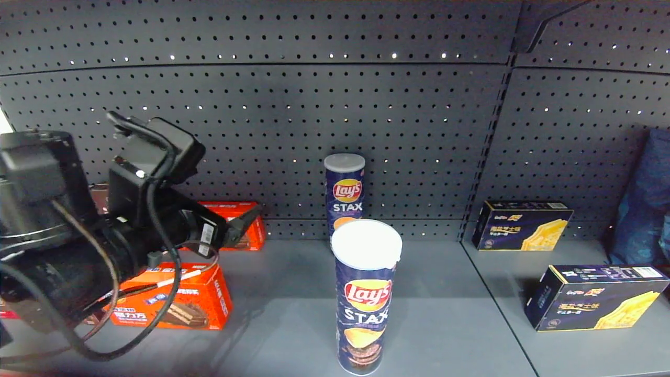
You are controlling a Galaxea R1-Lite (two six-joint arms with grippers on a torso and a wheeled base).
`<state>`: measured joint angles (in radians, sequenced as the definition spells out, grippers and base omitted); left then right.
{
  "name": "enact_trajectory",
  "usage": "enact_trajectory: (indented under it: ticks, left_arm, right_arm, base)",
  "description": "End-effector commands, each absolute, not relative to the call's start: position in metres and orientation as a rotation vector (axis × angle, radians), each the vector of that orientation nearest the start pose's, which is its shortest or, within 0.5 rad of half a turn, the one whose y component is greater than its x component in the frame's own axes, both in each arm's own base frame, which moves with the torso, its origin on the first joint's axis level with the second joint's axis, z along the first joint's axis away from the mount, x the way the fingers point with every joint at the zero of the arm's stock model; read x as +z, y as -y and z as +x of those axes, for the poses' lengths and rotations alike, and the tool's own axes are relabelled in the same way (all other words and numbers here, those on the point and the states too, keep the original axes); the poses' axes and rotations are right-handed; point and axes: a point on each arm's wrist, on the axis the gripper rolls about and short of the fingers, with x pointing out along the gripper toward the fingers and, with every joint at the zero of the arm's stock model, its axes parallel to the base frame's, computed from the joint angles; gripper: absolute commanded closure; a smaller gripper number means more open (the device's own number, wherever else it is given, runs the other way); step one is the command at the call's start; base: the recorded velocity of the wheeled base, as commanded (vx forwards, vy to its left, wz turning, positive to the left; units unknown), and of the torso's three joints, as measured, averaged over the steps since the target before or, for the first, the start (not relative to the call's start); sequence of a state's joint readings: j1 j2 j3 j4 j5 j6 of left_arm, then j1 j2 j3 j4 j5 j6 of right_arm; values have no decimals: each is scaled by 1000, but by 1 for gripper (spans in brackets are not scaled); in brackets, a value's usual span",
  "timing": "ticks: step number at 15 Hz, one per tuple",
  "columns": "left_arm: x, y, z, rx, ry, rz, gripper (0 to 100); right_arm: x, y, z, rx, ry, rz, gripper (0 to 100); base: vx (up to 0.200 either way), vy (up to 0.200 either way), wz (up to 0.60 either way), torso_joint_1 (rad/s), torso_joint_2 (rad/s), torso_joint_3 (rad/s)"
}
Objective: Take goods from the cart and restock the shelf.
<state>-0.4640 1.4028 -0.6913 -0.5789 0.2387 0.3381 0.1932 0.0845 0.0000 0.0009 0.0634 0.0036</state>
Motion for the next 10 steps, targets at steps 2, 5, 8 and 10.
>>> enact_trajectory:
  ticks: [2,5,8,10]
  left_arm:
    - [225,74,158,-242,-28,359,0]
    - [205,61,126,-269,-40,349,0]
    - [193,55,103,-311,-24,343,0]
    - [193,53,101,-304,-19,337,0]
  right_arm:
    - [77,2,-16,256,-87,-1,0]
    - [77,2,-16,256,-87,-1,0]
    - [77,2,-15,271,-103,-4,0]
    - [77,2,-15,293,-100,-6,0]
  base:
    - [0,0,0,0,0,0]
    - [0,0,0,0,0,0]
    - [0,0,0,0,0,0]
    - [0,0,0,0,0,0]
